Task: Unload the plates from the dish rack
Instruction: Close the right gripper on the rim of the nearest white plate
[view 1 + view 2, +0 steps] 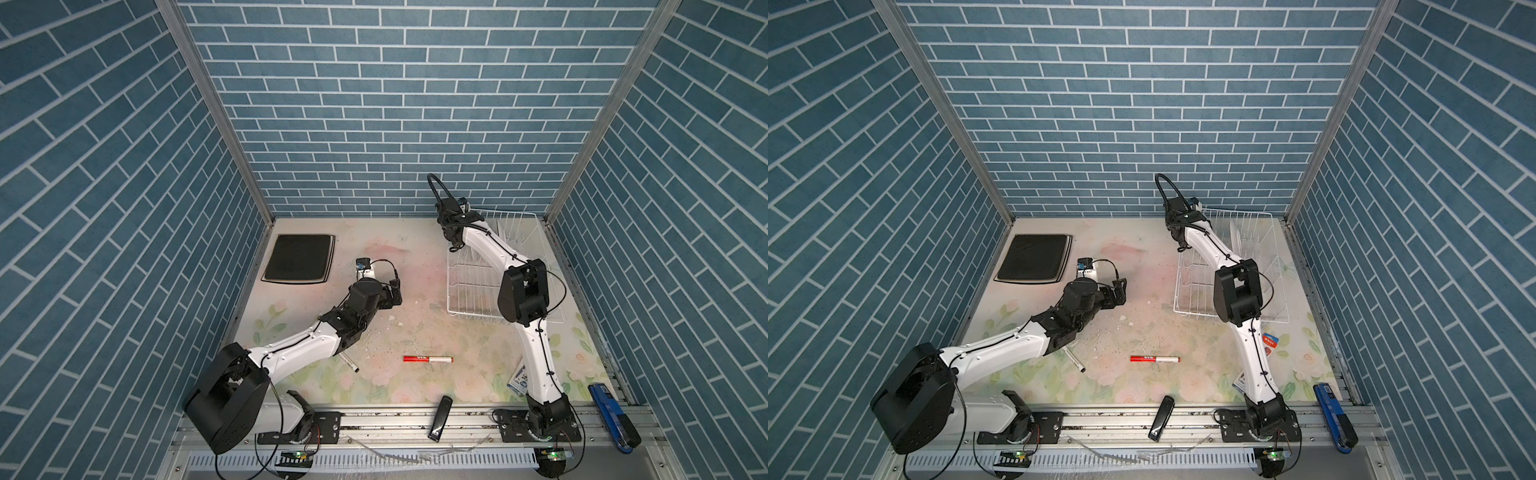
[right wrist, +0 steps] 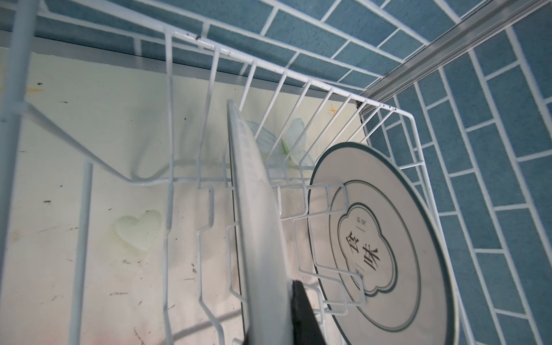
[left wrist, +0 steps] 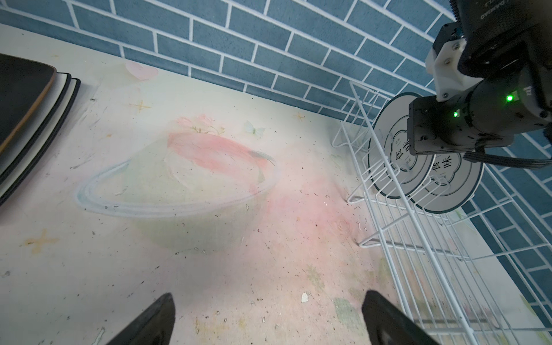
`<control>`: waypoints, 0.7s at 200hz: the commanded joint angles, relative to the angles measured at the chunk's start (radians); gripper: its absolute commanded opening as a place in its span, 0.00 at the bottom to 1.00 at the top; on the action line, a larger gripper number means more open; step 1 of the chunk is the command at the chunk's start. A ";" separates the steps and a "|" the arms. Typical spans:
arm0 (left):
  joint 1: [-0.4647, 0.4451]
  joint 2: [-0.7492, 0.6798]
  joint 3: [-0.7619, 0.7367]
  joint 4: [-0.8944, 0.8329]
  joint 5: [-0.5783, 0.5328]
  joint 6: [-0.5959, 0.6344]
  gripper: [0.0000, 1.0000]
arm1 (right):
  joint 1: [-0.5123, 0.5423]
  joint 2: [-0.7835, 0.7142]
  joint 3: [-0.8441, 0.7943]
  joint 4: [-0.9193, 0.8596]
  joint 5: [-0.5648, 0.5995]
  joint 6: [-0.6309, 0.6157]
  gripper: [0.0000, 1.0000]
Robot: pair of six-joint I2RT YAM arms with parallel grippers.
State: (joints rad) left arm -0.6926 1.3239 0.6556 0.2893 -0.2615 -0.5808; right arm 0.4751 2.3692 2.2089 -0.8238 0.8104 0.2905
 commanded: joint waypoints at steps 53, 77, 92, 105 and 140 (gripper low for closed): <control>-0.005 -0.030 -0.023 -0.011 -0.018 -0.002 1.00 | 0.008 -0.040 -0.046 0.036 0.094 -0.012 0.00; -0.005 -0.035 -0.027 -0.010 -0.021 -0.003 1.00 | 0.012 -0.052 -0.052 0.037 0.104 -0.016 0.00; -0.005 -0.037 -0.027 -0.010 -0.021 -0.004 1.00 | 0.013 -0.061 -0.058 0.041 0.106 -0.017 0.00; -0.006 -0.038 -0.027 -0.012 -0.019 -0.004 1.00 | 0.016 -0.067 -0.061 0.044 0.111 -0.023 0.00; -0.005 -0.044 -0.031 -0.013 -0.021 -0.006 1.00 | 0.021 -0.090 -0.073 0.054 0.110 -0.028 0.00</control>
State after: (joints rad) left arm -0.6926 1.3006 0.6399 0.2893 -0.2691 -0.5842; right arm 0.4908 2.3569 2.1612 -0.7769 0.8532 0.2813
